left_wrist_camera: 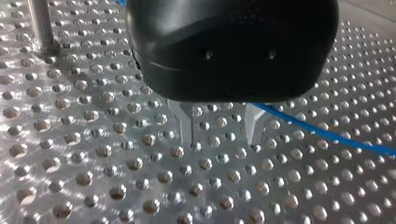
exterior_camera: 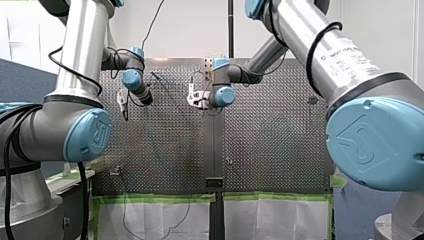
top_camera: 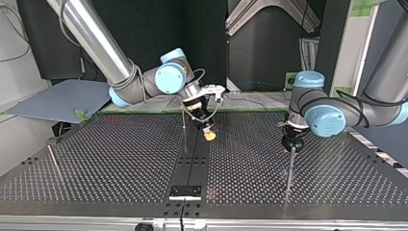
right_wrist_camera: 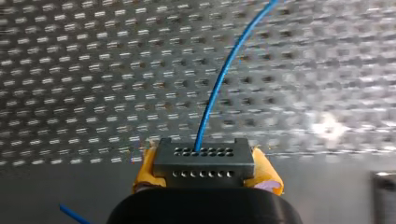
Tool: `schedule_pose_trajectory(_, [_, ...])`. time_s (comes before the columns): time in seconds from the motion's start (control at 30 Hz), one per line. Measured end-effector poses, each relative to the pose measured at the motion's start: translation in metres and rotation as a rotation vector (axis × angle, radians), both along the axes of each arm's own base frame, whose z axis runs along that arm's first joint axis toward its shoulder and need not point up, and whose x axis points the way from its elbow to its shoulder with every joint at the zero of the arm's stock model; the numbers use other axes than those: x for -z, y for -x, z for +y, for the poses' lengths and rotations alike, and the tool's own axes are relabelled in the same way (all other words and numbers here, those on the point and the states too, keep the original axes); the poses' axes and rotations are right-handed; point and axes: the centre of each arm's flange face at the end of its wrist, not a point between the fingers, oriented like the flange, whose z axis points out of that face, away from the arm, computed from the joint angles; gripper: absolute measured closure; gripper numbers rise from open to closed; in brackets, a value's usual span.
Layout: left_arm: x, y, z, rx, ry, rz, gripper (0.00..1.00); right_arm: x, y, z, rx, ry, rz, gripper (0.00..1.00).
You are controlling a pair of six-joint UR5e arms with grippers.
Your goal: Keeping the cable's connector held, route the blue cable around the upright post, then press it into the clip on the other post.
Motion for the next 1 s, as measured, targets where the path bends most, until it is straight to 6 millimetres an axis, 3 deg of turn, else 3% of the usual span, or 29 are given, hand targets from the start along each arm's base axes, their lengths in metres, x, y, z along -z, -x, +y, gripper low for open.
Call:
schedule_pose_trajectory(0.33, [0.0,0.0,0.0,-0.009,-0.003,0.0,0.22,0.075,0.001,0.0,0.025,-0.071,0.082,1.0])
schedule_pose_trajectory(0.73, [0.0,0.0,0.0,-0.012,0.007,-0.002,0.17,0.134,0.007,0.004,0.046,-0.124,0.151,1.0])
schedule_pose_trajectory(1.0, [-0.001,-0.001,-0.002,0.007,0.014,-0.013,0.15,0.186,0.014,0.01,0.075,-0.158,0.213,1.0])
